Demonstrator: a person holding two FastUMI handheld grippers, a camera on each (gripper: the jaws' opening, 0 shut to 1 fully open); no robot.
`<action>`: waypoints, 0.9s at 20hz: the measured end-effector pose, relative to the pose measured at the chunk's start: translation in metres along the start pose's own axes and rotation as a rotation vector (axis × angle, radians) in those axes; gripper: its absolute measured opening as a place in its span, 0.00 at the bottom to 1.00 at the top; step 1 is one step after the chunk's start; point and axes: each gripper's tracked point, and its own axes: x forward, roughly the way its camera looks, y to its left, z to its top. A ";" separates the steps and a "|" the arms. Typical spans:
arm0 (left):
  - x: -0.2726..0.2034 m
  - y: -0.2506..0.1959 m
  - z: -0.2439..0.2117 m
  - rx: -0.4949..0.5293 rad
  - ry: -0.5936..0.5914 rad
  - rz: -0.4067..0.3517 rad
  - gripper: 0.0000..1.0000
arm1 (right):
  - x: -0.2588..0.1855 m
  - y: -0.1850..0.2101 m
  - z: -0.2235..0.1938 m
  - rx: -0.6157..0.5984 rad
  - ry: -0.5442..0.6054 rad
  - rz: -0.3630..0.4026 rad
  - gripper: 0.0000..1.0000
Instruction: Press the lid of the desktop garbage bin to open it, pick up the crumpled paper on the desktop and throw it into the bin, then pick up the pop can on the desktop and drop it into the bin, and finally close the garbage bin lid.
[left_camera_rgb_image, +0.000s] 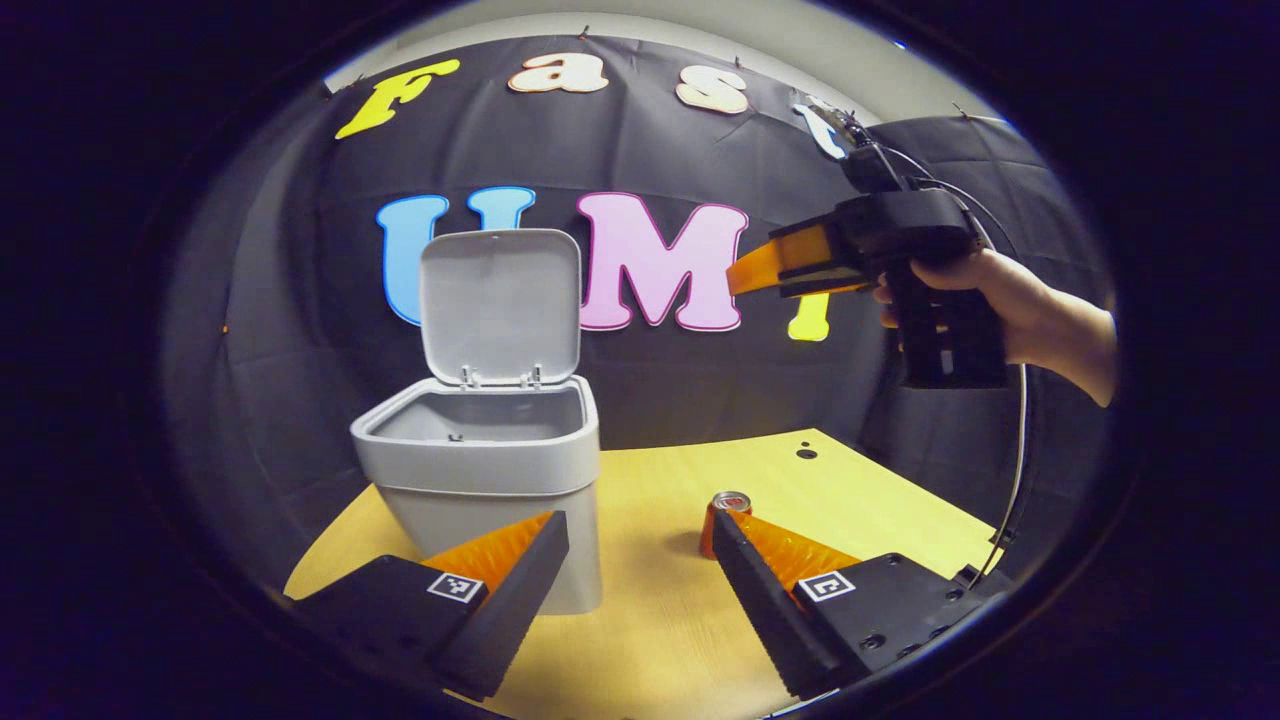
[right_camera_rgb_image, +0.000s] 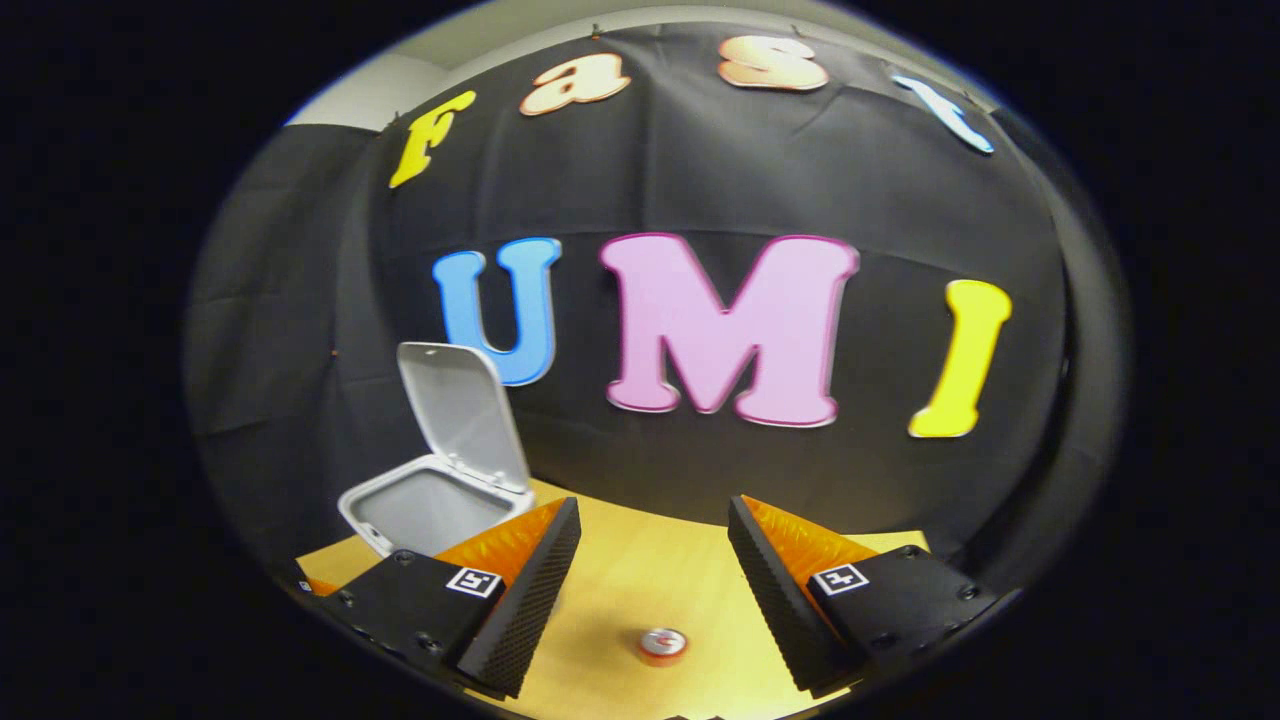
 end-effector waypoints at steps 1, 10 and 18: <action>0.015 -0.010 -0.006 0.006 0.008 -0.022 0.98 | -0.008 -0.021 -0.005 -0.002 -0.008 -0.046 0.96; 0.132 -0.075 -0.078 0.038 0.070 -0.118 0.98 | -0.069 -0.156 -0.032 0.020 -0.118 -0.387 0.96; 0.212 -0.097 -0.119 0.042 0.096 -0.131 0.98 | -0.093 -0.212 -0.048 -0.039 -0.171 -0.502 0.96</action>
